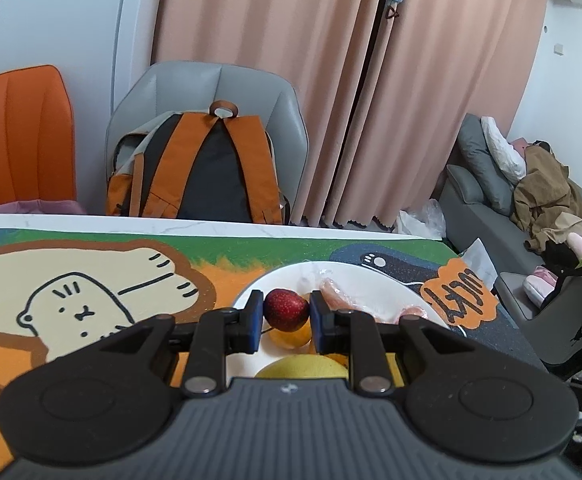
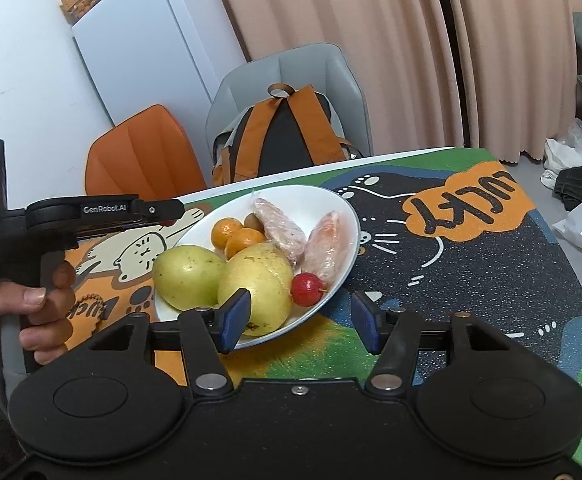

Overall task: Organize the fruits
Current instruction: 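Open both tools to drop the red fruits into the bowl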

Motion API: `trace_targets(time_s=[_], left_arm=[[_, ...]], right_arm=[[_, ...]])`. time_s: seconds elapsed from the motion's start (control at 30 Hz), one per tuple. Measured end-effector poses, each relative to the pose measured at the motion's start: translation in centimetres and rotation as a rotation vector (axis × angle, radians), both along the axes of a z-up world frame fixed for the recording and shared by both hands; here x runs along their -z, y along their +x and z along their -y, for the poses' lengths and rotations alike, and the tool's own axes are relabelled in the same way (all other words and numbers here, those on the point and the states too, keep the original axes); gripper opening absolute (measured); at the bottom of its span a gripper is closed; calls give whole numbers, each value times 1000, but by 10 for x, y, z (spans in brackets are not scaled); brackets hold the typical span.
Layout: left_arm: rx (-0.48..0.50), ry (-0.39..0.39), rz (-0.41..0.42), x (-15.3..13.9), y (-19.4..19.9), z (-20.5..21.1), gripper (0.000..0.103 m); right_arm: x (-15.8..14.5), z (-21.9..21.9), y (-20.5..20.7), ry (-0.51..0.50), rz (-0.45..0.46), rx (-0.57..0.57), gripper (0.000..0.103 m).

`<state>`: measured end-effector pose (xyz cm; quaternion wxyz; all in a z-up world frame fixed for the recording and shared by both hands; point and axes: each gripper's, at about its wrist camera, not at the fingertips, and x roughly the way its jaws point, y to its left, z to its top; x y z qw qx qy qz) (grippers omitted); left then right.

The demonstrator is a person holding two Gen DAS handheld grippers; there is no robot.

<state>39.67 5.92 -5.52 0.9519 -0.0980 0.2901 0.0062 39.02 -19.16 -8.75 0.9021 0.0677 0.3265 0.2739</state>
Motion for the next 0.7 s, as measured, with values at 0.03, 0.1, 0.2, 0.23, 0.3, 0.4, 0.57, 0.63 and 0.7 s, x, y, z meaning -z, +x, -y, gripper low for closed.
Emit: trace_targets(time_s=[0.03,0.1,0.2,0.23,0.3,0.4,0.57,0.63,0.7], left_arm=[[-3,0,-5,2,3,0,23],[-14,-2,-5,3,5,1,24],[-21,-13,-12,4,7,-1,27],[-24,-12,-14,4,6,-2,27],[-32,-13,-21,4,5,-3,27],[-36,-14,-28,2,0,-6,27],[-39,-21,-33,-4,-12,-10,29],[-40,-22,-35,-6,-17,-10,32],[-41,-23,-34,-8,-23,-9,34]], right_arm=[[1,0,1,0,-3,0,56],[3,1,2,-1,-7,1,56],[5,2,5,1,-13,2,56],[6,2,6,2,-15,2,56],[7,1,7,4,-17,0,56],[8,0,7,9,-24,-1,56],[5,0,3,16,-20,-5,58],[3,-1,0,16,-15,-5,59],[0,0,-2,19,-10,-7,60]])
